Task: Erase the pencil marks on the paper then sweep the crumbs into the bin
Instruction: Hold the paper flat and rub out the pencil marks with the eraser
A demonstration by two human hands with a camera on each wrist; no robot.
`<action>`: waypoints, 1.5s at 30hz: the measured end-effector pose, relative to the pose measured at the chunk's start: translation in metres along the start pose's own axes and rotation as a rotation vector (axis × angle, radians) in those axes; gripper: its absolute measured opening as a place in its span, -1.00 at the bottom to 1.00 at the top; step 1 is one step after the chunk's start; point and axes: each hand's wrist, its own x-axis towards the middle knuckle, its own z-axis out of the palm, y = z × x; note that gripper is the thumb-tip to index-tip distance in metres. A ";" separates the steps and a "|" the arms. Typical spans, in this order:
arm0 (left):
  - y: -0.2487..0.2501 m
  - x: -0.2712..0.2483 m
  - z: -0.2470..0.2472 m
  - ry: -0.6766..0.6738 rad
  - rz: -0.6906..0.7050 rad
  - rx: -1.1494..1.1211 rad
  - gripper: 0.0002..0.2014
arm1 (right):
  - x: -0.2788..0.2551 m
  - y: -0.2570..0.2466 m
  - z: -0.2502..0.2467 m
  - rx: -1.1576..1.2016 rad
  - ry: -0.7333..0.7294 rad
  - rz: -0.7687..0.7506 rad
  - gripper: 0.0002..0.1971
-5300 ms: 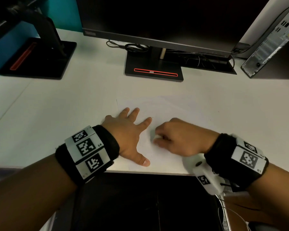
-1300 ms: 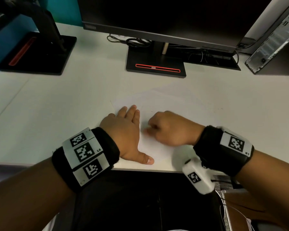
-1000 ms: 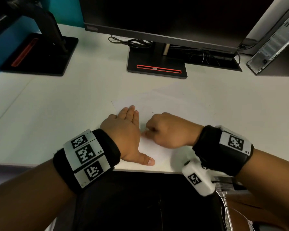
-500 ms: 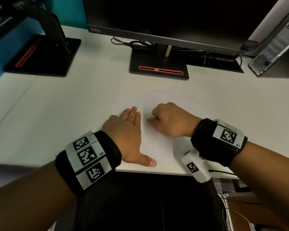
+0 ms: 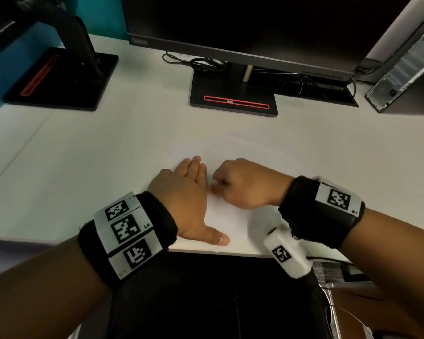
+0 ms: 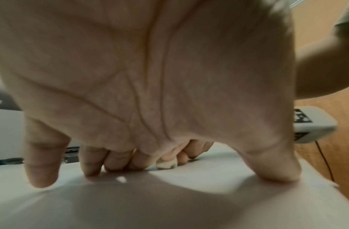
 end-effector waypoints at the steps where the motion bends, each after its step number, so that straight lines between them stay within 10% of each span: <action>1: 0.000 0.000 0.000 -0.001 -0.002 0.002 0.42 | 0.003 0.003 -0.004 -0.008 0.018 0.025 -0.51; 45: 0.001 -0.004 -0.003 -0.029 -0.004 0.017 0.45 | -0.017 0.051 -0.017 0.007 0.114 0.182 -0.52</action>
